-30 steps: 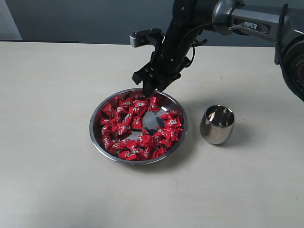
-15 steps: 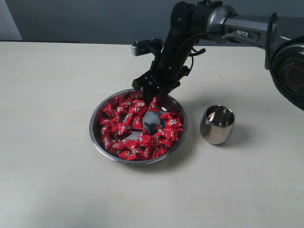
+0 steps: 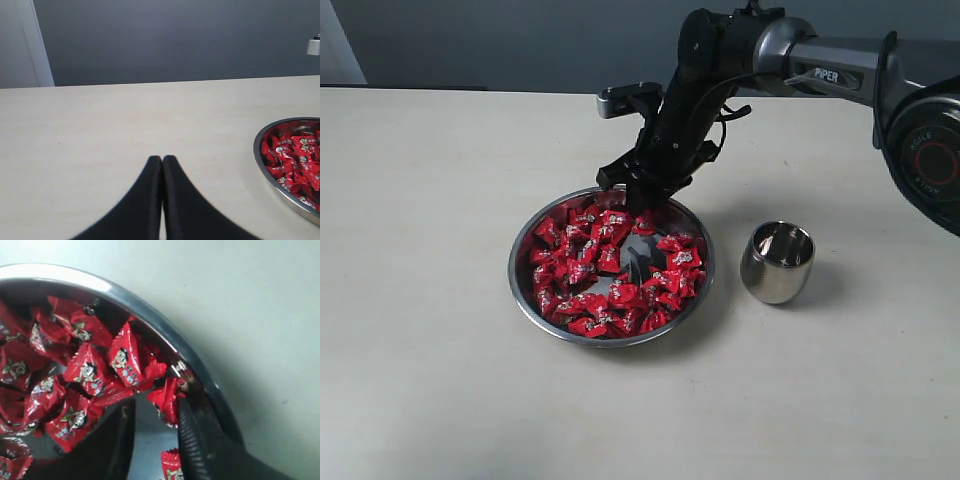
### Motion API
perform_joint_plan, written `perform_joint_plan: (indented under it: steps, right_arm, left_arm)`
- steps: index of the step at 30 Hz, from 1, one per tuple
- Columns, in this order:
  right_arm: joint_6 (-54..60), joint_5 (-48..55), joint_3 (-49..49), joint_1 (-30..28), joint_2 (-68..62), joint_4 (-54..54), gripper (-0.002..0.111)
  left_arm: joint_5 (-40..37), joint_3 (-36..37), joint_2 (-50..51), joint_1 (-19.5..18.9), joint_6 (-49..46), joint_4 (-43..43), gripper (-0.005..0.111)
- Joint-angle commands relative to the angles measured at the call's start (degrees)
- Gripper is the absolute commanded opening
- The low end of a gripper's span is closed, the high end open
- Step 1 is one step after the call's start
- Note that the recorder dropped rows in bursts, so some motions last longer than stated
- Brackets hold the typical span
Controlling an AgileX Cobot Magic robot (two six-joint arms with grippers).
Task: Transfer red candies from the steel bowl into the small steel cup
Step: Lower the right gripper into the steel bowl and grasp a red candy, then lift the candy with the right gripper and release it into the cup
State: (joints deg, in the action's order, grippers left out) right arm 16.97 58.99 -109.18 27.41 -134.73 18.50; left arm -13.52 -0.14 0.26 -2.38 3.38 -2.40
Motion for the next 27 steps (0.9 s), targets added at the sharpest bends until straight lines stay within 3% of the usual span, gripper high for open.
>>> perform_joint_plan:
  steps: [1,4,6,14,19,27]
  right_arm:
    - [-0.07,1.12,-0.17,0.01,-0.27,-0.01,0.037]
    - [-0.07,0.79,-0.17,0.01,-0.66,-0.01,0.047]
    - [-0.07,0.13,-0.17,0.01,-0.88,-0.01,0.045]
    - [-0.07,-0.84,-0.17,0.01,-1.61,-0.13,0.022]
    - [-0.07,1.81,-0.29,0.01,-0.53,0.20,-0.001]
    - [0.95,1.84,-0.29,0.01,4.61,0.02,-0.001]
  left_arm:
    - [0.23,0.14,-0.26,0.35,0.13,-0.02,0.000]
    - [0.23,0.14,-0.26,0.35,0.13,-0.02,0.000]
    - [0.23,0.14,-0.26,0.35,0.13,-0.02,0.000]
    - [0.23,0.14,-0.26,0.35,0.13,-0.02,0.000]
    - [0.23,0.14,-0.26,0.35,0.13,-0.02,0.000]
    - [0.23,0.14,-0.26,0.35,0.13,-0.02,0.000]
